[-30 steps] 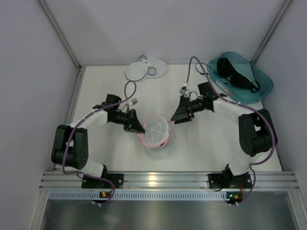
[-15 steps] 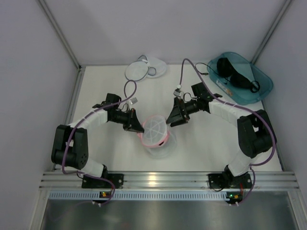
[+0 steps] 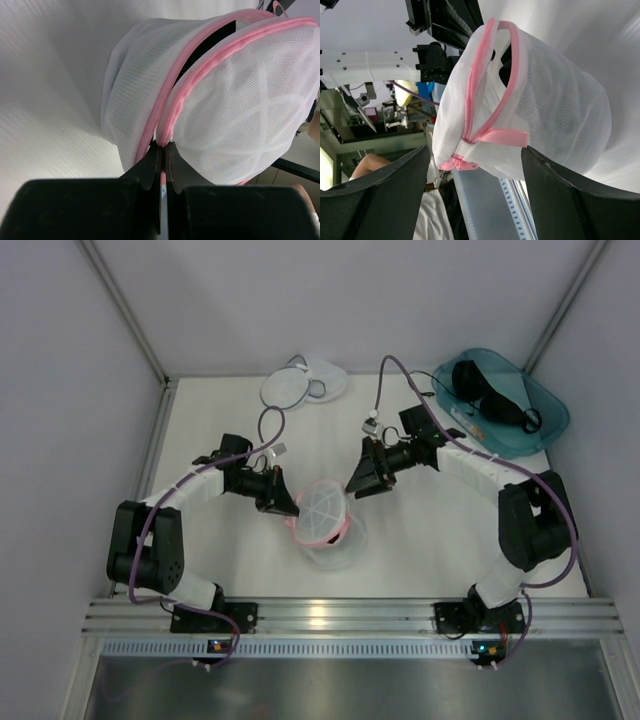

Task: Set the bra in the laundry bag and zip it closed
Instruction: Adjust the laundry bag at the center of the board.

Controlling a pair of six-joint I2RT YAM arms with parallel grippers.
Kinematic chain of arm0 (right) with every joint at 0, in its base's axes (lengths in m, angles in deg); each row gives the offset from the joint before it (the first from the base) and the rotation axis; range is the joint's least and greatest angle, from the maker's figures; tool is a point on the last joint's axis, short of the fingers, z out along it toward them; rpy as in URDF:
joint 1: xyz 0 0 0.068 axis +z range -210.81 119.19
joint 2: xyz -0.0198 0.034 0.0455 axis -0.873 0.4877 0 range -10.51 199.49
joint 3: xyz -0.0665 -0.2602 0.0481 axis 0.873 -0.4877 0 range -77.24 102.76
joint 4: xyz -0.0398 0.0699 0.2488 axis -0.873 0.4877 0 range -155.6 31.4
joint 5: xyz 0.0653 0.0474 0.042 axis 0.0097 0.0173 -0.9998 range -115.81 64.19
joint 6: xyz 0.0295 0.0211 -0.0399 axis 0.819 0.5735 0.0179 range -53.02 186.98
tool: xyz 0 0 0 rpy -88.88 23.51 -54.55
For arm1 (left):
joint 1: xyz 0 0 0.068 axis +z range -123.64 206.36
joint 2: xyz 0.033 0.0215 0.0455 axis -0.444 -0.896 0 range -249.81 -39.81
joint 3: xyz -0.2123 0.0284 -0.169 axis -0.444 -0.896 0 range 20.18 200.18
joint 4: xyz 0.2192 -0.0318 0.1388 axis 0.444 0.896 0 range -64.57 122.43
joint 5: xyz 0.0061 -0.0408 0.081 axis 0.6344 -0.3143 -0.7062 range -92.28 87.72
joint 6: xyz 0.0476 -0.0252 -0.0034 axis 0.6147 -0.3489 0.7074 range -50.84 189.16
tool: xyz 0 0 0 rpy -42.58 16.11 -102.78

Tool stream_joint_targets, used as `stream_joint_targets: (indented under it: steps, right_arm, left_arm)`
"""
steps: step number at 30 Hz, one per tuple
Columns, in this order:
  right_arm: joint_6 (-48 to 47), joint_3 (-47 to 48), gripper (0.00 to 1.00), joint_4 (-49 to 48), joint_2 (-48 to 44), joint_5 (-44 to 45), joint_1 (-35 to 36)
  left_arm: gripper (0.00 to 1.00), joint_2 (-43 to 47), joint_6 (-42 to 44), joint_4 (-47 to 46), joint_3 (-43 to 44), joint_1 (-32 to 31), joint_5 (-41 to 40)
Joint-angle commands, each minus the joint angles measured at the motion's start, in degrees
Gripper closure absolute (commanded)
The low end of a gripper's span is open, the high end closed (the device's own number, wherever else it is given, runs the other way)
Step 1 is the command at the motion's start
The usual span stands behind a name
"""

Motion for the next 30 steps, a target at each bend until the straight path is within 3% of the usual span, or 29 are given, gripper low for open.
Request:
stream_joint_targets:
  steps: [1, 17, 20, 24, 26, 30]
  right_arm:
    - [-2.1, 3.7, 0.25, 4.3, -3.4, 2.3, -1.1]
    - [6.6, 3.8, 0.3, -1.5, 0.3, -0.7, 3.0]
    - [6.2, 3.1, 0.4, -1.6, 1.0, -1.1, 3.6]
    - [6.9, 1.8, 0.64, -3.3, 1.1, -2.1, 4.1]
    - [7.0, 1.6, 0.7, -3.8, 1.1, -2.6, 4.1]
    - [7.2, 1.0, 0.97, -4.7, 0.9, -3.7, 4.1]
  left_arm:
    - [1.0, 2.3, 1.0, 0.4, 2.1, 0.3, 0.6]
    - [1.0, 3.1, 0.4, 0.7, 3.1, -1.4, -2.3]
    - [1.0, 2.9, 0.3, 0.8, 3.0, -1.4, -2.6]
    - [1.0, 2.8, 0.1, 0.8, 3.3, -1.5, -3.3]
    - [1.0, 2.8, -0.1, 0.7, 3.5, -1.5, -3.9]
    - [1.0, 3.5, -0.3, 0.7, 4.0, -1.5, -5.1]
